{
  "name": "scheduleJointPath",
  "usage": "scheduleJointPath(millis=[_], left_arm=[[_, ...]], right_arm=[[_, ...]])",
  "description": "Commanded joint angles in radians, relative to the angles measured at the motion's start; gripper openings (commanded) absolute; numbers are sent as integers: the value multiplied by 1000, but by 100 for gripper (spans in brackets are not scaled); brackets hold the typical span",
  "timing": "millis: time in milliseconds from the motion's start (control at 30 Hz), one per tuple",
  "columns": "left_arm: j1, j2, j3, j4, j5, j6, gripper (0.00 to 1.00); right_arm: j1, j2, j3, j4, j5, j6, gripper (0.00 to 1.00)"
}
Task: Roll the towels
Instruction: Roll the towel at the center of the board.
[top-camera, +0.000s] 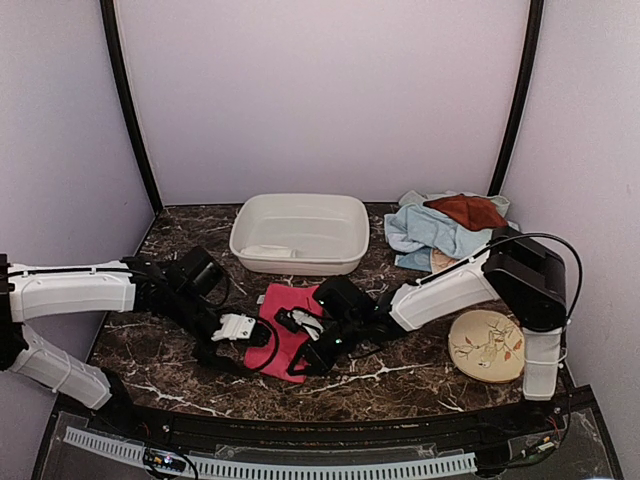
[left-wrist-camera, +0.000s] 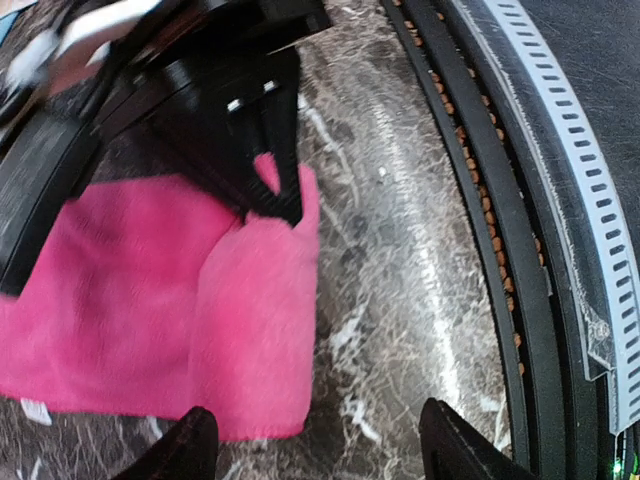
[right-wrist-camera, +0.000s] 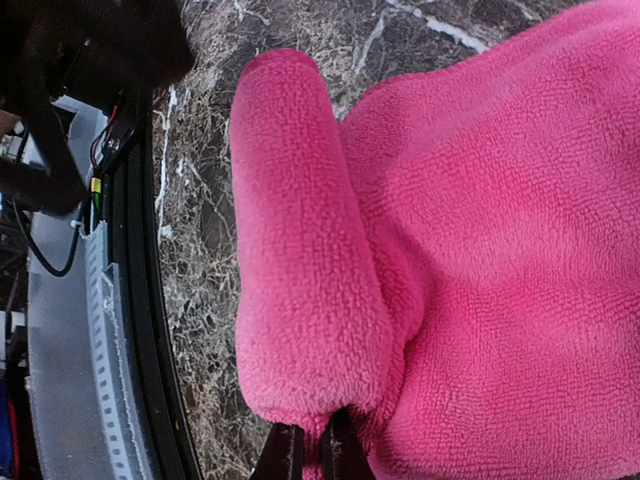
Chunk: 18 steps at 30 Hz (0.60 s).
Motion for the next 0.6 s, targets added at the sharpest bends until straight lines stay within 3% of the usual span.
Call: scheduleJointPath(millis=[0, 267, 567], left_arm=[[-95, 60, -6, -11, -49, 16, 70], [-150, 124, -59, 241, -178, 25, 67], [-195, 139, -17, 232, -201, 2, 66]], right_arm=[[-24, 64, 2, -65, -82, 103, 0], [-53, 87, 9, -88, -151, 146, 0], [-89, 93, 3, -82, -203, 180, 0]])
